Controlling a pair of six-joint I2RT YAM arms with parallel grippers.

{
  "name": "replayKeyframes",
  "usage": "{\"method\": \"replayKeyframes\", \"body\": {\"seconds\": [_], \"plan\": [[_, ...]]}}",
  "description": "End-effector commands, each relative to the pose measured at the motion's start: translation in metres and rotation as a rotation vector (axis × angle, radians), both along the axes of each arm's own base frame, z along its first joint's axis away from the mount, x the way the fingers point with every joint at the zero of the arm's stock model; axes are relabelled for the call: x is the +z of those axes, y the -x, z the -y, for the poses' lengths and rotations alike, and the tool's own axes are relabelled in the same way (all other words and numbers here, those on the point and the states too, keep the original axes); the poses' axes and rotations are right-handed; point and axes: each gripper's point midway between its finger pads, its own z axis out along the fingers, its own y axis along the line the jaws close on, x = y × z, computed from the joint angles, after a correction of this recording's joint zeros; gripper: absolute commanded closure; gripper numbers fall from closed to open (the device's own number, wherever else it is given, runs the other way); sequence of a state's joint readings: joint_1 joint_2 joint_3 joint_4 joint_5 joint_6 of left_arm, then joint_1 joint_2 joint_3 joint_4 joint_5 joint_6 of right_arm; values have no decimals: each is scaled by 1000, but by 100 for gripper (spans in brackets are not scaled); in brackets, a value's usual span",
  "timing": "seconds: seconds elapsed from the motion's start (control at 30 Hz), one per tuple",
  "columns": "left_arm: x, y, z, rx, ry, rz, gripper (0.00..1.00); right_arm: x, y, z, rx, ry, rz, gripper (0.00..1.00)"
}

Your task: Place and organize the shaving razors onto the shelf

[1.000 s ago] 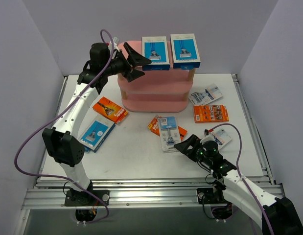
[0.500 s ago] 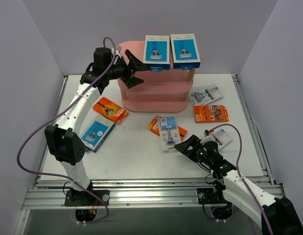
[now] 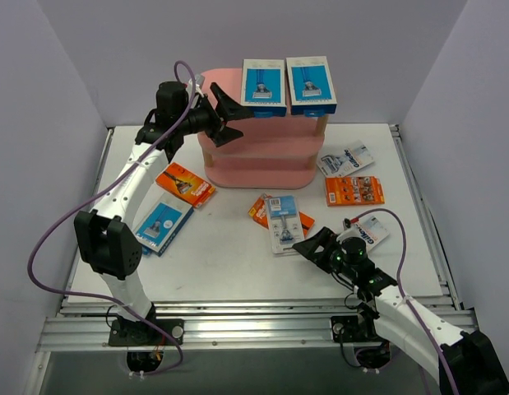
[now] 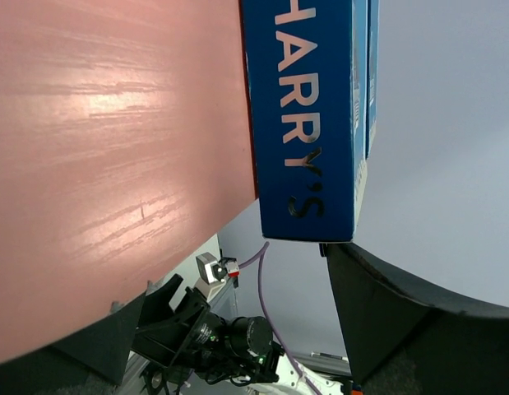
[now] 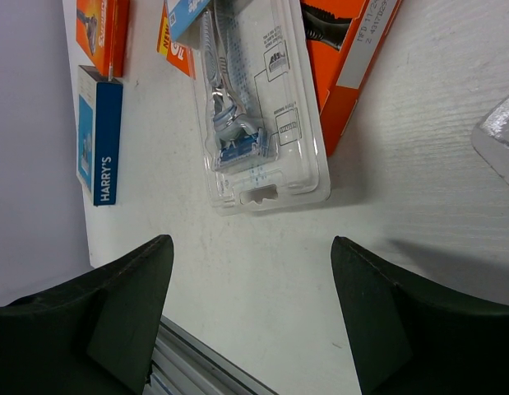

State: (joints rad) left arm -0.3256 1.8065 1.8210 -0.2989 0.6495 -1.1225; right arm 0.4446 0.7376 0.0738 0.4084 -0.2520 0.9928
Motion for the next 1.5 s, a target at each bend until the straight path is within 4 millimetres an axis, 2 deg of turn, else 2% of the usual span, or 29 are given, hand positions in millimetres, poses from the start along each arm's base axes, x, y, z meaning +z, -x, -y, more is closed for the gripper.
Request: {"method": "replayKeyframes", "body": {"seconds": [0.0,0.33,0.5,0.9,1.2,1.47], "plan": [[40,17,0,-34,45,122,6,2,-2,0,5,-3,24,27],[36,14,8,-48,45,119,6,4,0,4,-5,1,25,27],[42,15,16,-60,52,131,6,3,0,4,-4,2,25,27],[37,20,35,-86,48,123,6,-1,2,4,-2,9,18,27],[58,34,39,-111,61,170,6,-3,3,5,2,16,15,27],[79,61,31,-150,58,219,6,-4,3,5,3,17,14,27]]}}
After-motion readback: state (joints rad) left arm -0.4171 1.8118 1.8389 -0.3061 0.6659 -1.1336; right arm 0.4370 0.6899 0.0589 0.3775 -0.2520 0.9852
